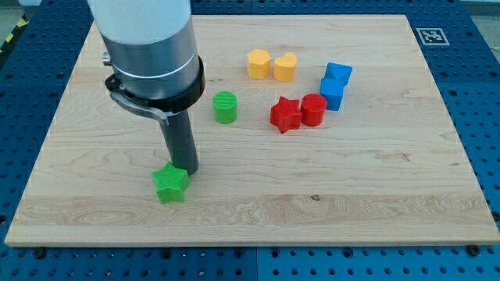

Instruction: Move the green star towards the bottom left corner

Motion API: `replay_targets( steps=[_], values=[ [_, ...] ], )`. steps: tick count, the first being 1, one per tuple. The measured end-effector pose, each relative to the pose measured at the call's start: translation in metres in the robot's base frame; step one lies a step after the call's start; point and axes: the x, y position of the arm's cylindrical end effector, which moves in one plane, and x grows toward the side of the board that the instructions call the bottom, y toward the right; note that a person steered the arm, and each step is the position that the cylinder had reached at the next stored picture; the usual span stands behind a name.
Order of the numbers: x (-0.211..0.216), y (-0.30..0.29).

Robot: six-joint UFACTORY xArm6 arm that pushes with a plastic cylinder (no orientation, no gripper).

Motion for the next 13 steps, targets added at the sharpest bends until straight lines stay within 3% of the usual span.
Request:
replay_targets(
  steps=[1, 4, 5, 6, 7, 10, 11, 13],
  values=[
    [0.000, 0.032],
    [0.015, 0.052],
    [0.025, 0.035],
    [0.025, -0.034],
    [0.016, -0.068],
    [0.007, -0.071],
    [-0.024, -0.064],
    [-0.033, -0.113]
  ],
)
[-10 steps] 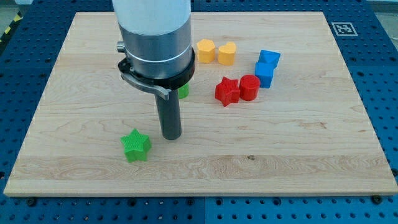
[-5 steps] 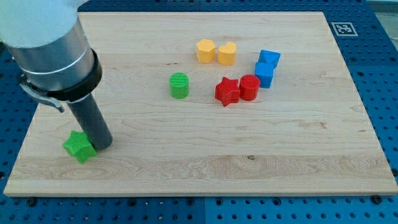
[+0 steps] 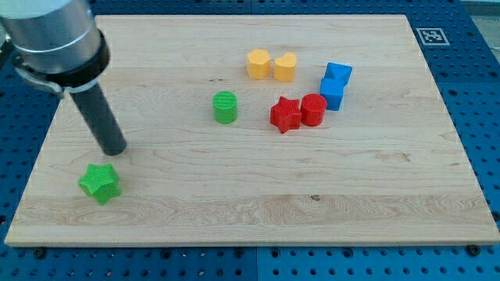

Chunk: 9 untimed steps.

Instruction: Move the green star towards the bottom left corner

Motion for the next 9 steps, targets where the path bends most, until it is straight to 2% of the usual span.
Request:
replay_targets(
  steps=[3, 9],
  values=[
    [0.022, -0.001],
    [0.021, 0.019]
  ],
)
